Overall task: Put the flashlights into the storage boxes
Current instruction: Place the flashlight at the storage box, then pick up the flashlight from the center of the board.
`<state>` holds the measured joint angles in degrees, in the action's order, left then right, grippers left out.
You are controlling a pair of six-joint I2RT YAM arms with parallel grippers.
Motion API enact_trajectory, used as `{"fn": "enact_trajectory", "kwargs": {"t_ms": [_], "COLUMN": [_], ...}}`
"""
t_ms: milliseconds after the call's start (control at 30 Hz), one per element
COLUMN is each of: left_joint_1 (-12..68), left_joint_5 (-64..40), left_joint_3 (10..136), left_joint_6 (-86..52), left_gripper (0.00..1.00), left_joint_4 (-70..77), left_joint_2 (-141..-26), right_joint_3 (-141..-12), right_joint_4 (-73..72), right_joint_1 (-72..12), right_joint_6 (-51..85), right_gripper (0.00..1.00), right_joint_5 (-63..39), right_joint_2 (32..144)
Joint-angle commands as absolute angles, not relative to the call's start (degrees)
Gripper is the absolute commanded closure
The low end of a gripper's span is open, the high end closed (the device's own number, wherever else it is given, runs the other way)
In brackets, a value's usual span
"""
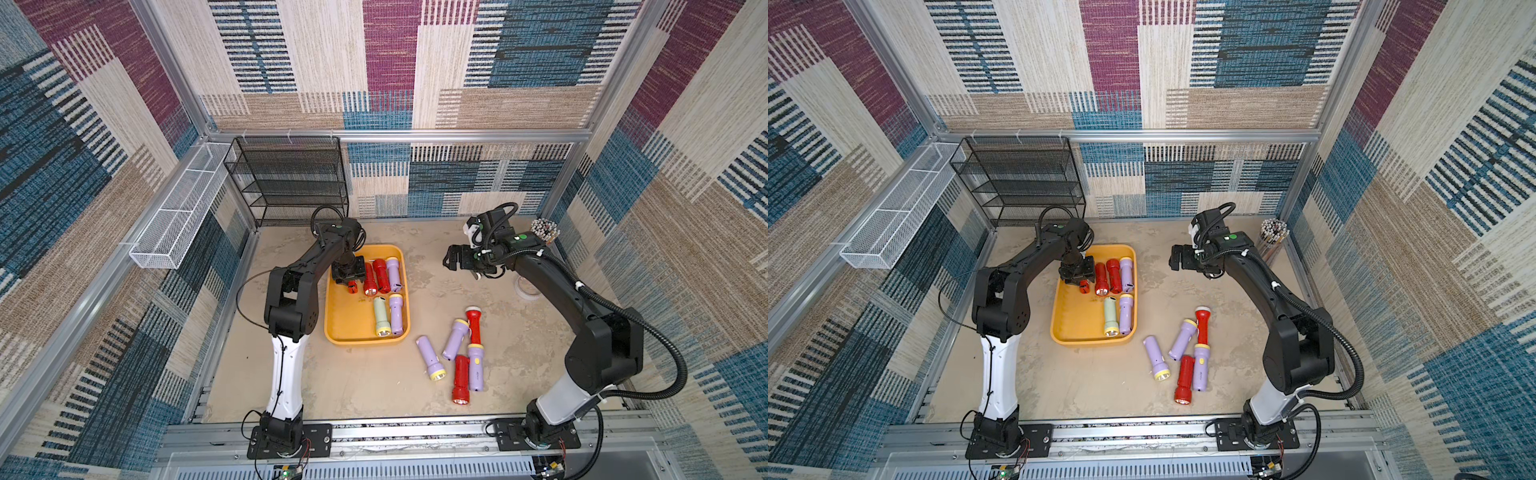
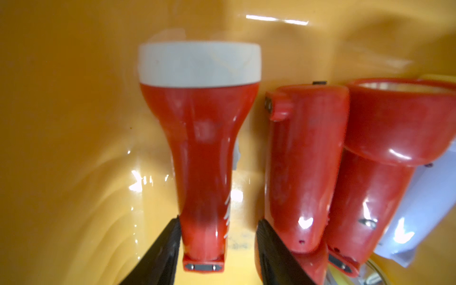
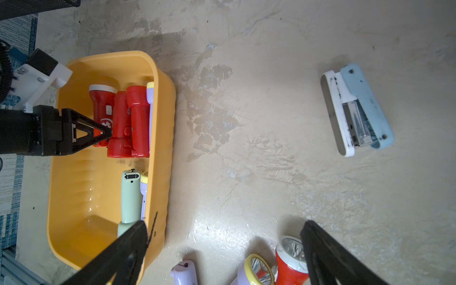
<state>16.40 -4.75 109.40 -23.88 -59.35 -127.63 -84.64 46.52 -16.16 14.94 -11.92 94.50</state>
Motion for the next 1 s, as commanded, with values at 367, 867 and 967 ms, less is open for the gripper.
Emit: {"fn": "enact_trajectory", "kwargs": {"t_ms": [367,867,967], "left_joint_1": [21.9,42.7,45.9], "left_joint_5": [-6.8,-9.7,-9.9], "left_joint_3": [108.2,103.0,102.3], "left_joint_6": [-28.6,-38.6,-39.8], "left_gripper": [0.45,0.45,0.45], "left_joint_4": [-63.0,-64.9,-64.9], "left_joint_2": [-116.9,-110.9,-111.1], "right_joint_3": [-74.0,-59.7,-58.6], "right_joint_4": [43.9,43.3,43.2], "right_joint_1": [-16.1,-15.9,-15.9], "right_joint_6": [16.6,19.1,18.9], "right_gripper": [0.00,0.00,0.00], "right_joint_5": [-10.3,-6.4,-6.2], "right_joint_2": [88.1,72.5,70.9]}}
